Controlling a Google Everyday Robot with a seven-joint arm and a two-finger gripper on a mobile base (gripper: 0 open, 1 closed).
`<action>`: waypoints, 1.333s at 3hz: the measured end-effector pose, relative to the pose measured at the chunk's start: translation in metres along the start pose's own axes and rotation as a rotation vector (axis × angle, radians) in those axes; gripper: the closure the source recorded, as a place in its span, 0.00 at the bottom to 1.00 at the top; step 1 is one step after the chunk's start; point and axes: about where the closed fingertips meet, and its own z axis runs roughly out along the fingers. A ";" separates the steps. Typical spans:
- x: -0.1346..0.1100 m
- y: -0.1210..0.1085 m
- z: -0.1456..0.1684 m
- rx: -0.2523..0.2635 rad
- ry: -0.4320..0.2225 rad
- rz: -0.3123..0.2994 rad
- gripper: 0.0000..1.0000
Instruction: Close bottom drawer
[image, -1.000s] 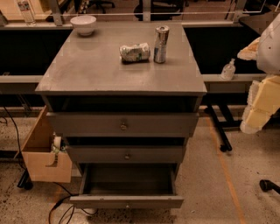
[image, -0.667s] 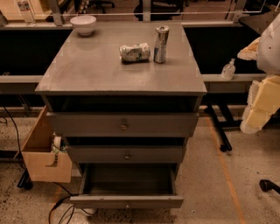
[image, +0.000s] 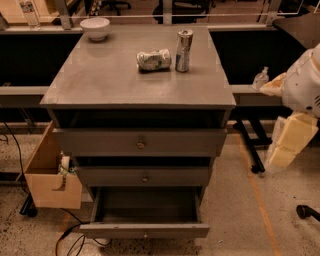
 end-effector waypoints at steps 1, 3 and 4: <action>0.005 0.029 0.057 -0.107 -0.040 -0.005 0.00; 0.015 0.096 0.166 -0.304 -0.121 0.019 0.00; 0.018 0.139 0.237 -0.387 -0.206 0.069 0.00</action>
Offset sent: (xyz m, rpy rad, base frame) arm -0.0589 0.0567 -0.1905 0.1946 0.2947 0.1179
